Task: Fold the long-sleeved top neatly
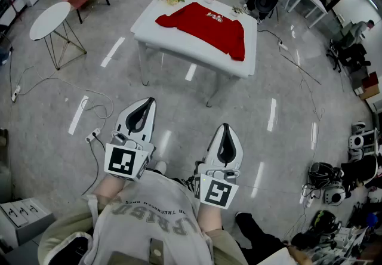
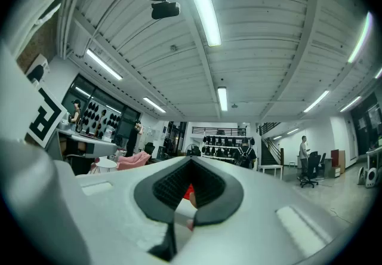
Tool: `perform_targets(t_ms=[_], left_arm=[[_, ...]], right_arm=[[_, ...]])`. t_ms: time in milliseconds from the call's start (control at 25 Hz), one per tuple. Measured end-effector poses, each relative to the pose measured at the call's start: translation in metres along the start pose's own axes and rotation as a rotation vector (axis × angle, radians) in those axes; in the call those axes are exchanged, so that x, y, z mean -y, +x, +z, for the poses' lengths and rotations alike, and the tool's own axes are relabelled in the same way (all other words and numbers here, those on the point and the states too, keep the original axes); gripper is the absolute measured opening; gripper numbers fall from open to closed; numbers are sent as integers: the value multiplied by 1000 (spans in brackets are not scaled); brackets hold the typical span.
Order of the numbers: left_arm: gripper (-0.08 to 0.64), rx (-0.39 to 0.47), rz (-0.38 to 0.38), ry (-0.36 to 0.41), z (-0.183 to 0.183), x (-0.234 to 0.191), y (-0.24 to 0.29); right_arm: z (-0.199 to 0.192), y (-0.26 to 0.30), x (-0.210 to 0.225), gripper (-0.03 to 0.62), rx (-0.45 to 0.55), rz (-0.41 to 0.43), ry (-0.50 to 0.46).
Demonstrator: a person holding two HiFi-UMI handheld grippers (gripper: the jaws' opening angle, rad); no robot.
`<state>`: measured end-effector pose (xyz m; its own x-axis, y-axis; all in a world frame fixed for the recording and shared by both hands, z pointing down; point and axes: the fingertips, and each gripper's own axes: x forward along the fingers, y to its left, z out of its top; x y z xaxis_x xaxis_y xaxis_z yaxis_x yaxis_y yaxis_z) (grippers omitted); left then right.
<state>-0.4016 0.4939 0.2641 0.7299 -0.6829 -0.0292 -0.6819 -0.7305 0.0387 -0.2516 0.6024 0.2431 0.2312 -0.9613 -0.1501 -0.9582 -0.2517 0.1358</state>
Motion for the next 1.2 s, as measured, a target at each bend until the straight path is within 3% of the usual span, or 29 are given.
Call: perform_targets(t_ms=[800,920,1040,1080,1120,1200], left_arm=[[12,-27,21,33,-3,11,16],[12,-39,19,54,-5,4,25],[12,-64,26,62,-9,-8,43],[14,-76,25,71,-12,-13,51],[14,-88,22,82,-15,-19,59],[15,-102,-1,76,-20,-29,78]], right_arm=[[-12,17,12,0,-17,37,-15],[-19,28,10,0,-26,63,23],[-26,45,11,1,-20,100,119],[-29,53,10,16,-25,118,144],[-33,61,8,130,-31,139,162],[-39,79,7,251,-42,159,166]])
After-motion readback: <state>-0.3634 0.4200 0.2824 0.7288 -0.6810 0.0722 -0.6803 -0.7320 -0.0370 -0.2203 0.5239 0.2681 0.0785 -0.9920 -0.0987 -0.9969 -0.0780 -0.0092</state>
